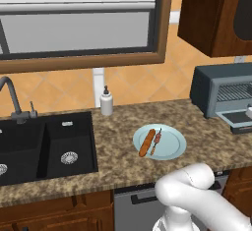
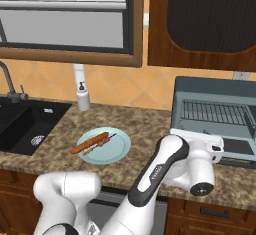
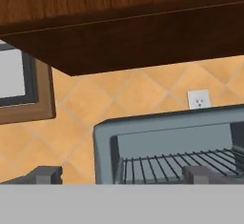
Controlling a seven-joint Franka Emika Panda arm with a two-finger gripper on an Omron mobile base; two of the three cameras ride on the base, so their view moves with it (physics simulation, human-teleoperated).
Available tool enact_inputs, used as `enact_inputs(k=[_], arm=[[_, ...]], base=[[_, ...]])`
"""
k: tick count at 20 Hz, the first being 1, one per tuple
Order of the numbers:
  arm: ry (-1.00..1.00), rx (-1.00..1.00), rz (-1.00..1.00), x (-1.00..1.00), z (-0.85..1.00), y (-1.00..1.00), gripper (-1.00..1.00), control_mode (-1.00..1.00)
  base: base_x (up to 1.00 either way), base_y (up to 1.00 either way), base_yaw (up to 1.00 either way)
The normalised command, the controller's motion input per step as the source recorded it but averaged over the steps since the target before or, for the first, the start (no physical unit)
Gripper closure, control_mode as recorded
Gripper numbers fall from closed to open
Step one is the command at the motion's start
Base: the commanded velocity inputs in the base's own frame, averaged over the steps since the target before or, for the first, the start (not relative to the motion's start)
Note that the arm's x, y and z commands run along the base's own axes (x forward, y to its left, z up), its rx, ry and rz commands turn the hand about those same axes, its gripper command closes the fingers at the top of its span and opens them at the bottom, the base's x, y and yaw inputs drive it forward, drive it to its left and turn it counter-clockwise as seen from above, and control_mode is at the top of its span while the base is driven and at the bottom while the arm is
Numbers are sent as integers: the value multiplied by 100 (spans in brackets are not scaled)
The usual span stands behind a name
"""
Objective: Pick up the kebab skewer and baguette bread, and place them inside the toaster oven. Close the toaster oven door and start by setting the timer.
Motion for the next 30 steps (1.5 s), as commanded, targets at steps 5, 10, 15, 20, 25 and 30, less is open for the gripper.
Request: enact_inputs(k=[5, 10, 15, 20, 25, 30], arm=[[5, 1, 3, 8, -2, 3, -100, -100], [4, 5, 8, 10, -2, -31, -100, -100], [0, -3, 3, 6, -1, -32, -100, -100], [2, -15, 4, 27, 0, -2, -100, -100], [1, -6, 5, 39, 0, -2, -100, -100], [6, 0, 3, 59, -10, -18, -100, -100]], base=[[0, 0, 0], [0, 0, 0], [0, 0, 0], [0, 0, 0], [0, 0, 0], [0, 0, 0]])
